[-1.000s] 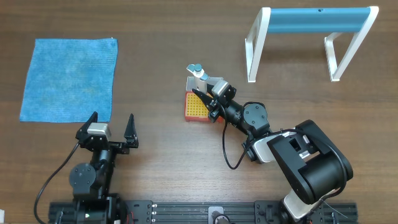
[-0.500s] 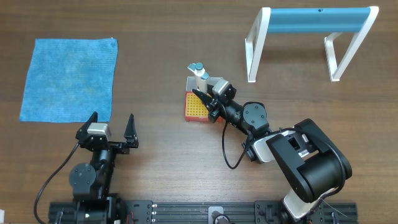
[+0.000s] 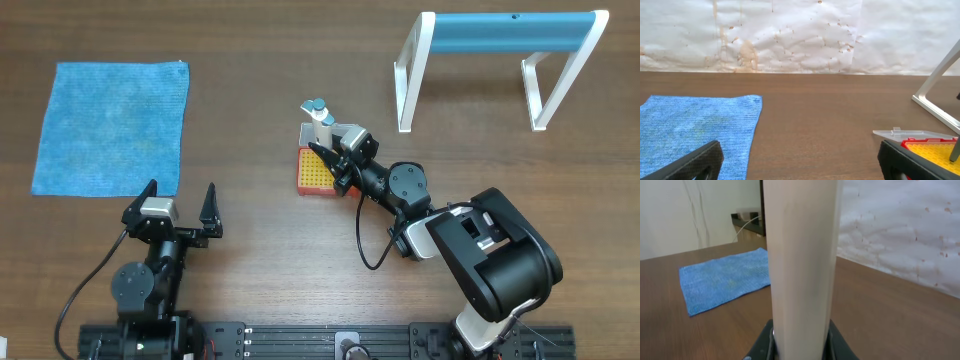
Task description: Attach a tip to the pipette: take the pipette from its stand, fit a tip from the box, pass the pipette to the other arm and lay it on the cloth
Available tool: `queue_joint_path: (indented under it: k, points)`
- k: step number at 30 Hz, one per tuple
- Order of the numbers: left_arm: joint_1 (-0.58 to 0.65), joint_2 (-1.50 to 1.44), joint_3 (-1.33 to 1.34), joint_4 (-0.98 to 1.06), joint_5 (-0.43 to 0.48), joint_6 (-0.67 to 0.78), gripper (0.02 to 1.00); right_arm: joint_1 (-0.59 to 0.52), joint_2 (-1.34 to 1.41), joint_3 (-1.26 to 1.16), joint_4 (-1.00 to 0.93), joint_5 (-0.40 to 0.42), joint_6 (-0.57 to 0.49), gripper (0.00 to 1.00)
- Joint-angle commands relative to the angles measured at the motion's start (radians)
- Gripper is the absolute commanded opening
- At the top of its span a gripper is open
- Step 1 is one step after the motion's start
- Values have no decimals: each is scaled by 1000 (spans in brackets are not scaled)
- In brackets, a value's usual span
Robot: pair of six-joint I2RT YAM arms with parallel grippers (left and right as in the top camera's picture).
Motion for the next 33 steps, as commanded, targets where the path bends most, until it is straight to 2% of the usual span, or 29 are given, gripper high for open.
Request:
queue_joint_path:
  k: [1, 5, 10, 13, 15, 17, 18, 19, 20, 21, 25, 29, 33]
  points:
    - [-3, -5, -3, -4, -8, -15, 996, -5, 59, -25, -28, -9, 11, 82]
    - [-3, -5, -3, -4, -8, -15, 996, -5, 57, -23, 53, -9, 11, 84]
    - [-3, -5, -3, -4, -8, -15, 996, -6, -104, 66, 48, -17, 11, 80]
    - [-3, -5, -3, -4, -8, -15, 998, -6, -230, 94, -31, -17, 11, 80]
    - [-3, -5, -3, -4, -8, -15, 996, -6, -335, 141, -265, -17, 12, 82]
    - [-3, -5, -3, -4, -8, -15, 996, -5, -497, 285, -772, -16, 11, 80]
    - [-3, -5, -3, -4, -8, -15, 996, -5, -541, 351, -961, -16, 11, 80]
    - [-3, -5, -3, -4, -8, -15, 996, -5, -589, 461, -1246, -16, 11, 82]
    - [-3, -5, -3, -4, -8, -15, 996, -5, -604, 539, -1440, -16, 11, 84]
    - [-3, -5, -3, -4, -8, -15, 998, -3, -609, 566, -1538, -16, 11, 80]
    - [-3, -5, -3, -4, -8, -15, 996, -3, -609, 565, -1704, -17, 13, 80]
    - [-3, -5, -3, -4, -8, -15, 998, -3, -609, 565, -1709, -16, 57, 80]
    - [-3, -5, -3, -4, -8, -15, 998, -3, -608, 565, -1703, -16, 57, 80]
